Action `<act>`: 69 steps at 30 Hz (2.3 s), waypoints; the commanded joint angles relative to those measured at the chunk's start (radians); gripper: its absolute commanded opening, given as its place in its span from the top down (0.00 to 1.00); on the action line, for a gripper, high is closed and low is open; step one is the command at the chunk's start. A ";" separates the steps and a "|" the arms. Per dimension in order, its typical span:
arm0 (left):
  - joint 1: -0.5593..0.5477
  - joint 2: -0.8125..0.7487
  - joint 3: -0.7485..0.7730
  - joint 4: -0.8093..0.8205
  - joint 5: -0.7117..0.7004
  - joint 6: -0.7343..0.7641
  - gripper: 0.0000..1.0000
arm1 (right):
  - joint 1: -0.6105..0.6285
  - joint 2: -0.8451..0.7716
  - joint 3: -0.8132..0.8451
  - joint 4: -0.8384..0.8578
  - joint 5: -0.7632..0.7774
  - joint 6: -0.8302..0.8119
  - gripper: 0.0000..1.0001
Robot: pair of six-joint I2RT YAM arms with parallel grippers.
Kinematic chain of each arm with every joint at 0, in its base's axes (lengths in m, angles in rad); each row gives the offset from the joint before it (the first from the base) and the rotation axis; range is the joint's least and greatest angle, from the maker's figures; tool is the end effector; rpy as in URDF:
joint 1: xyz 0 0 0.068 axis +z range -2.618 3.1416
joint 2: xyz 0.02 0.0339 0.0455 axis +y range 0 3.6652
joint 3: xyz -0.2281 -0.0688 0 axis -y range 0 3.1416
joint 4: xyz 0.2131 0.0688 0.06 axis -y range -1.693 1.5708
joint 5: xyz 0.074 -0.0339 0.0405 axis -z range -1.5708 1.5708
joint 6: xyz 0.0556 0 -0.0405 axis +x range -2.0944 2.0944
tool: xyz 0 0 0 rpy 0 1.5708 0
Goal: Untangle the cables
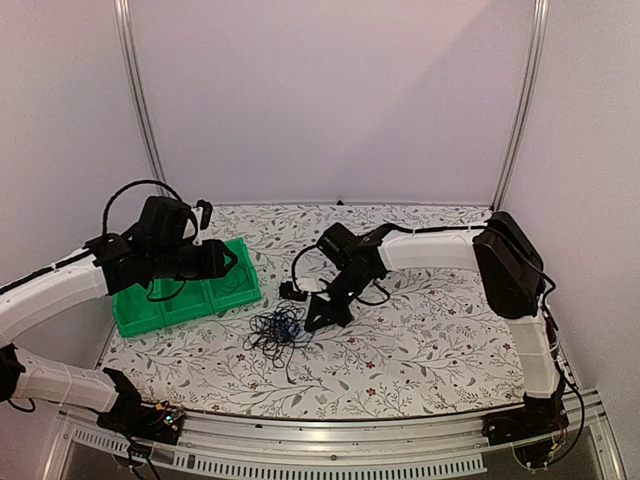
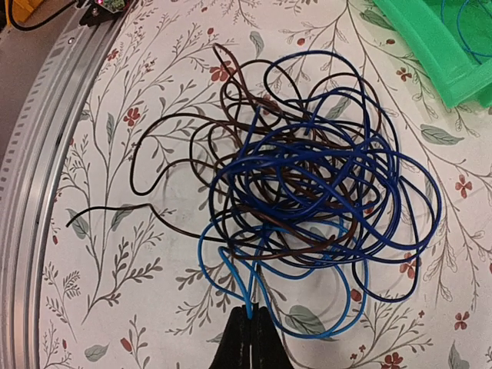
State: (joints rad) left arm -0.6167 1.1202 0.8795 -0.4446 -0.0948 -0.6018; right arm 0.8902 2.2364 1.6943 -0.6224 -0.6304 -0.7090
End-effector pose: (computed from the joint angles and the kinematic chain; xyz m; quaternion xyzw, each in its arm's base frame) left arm 0.2005 -0.1357 0.2444 -0.0136 0.9027 -0.2098 0.3754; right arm 0.2397 0.3481 0.1251 -0.7113 0.6042 0.3197 0.1636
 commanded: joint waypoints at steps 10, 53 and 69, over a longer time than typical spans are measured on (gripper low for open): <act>-0.066 0.053 -0.021 0.608 0.379 0.282 0.59 | -0.083 -0.438 0.126 -0.228 -0.004 0.003 1.00; -0.163 0.403 0.219 0.747 0.434 0.231 0.63 | -0.214 -0.675 0.107 -0.155 0.164 0.171 1.00; -0.129 0.506 0.223 0.880 0.554 0.108 0.80 | -0.214 -0.689 0.104 -0.155 0.156 0.177 1.00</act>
State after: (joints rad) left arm -0.7540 1.6070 1.0752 0.3706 0.4141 -0.4767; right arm 0.6796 1.5742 1.8050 -0.7990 -0.4793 -0.5415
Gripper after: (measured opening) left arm 0.252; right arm 0.018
